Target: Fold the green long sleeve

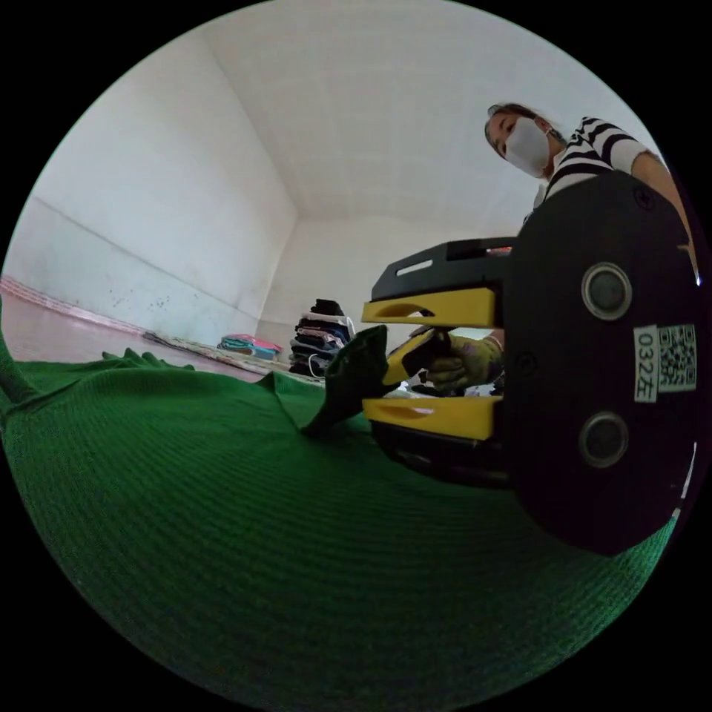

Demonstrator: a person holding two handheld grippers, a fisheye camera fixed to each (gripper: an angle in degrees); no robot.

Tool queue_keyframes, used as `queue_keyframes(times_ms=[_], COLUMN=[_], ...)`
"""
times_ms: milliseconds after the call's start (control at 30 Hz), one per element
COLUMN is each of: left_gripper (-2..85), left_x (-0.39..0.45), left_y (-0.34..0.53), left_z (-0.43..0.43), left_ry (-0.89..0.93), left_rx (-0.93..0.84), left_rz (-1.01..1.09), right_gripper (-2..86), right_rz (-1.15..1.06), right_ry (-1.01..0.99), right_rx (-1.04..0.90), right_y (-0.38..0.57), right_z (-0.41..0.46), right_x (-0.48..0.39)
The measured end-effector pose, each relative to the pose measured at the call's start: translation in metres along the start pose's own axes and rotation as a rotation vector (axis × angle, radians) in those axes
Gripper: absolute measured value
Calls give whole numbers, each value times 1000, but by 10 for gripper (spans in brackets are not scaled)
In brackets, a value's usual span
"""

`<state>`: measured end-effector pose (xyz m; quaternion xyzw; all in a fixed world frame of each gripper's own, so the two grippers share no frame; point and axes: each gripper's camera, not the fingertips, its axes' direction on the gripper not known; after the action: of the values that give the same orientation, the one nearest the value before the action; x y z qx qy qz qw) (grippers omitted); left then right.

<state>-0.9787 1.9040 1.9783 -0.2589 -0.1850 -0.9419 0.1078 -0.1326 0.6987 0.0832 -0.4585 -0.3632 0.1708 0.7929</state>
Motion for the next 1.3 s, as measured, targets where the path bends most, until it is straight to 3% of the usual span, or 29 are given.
queue_keyframes(times_ms=[100,200,300,467,667,767,1067,1300], left_gripper=[115,114,91,-5,-15,-15,-15,-15], left_x=[-9,-16,-17,-15,17,47,183,246], left_y=[4,10,18,32,32,25,-7,-10], left_z=[-4,-8,-9,-8,3,21,157,228], left_ry=[-55,-51,-121,-234,-122,-18,196,214], left_rx=[-14,0,-20,-74,-81,-78,-192,-193], left_rz=[-26,-47,-57,-53,24,86,313,383], right_gripper=[43,67,67,60,60,65,80,57], right_rz=[-43,-46,-19,262,687,807,854,863], right_ry=[38,-53,-103,-68,120,123,75,133], right_rx=[-59,-125,-82,74,184,219,264,241], right_y=[5,16,35,116,263,314,330,320], right_z=[20,39,28,-28,-83,-89,-55,-36], right_x=[-10,-4,4,65,133,147,157,168])
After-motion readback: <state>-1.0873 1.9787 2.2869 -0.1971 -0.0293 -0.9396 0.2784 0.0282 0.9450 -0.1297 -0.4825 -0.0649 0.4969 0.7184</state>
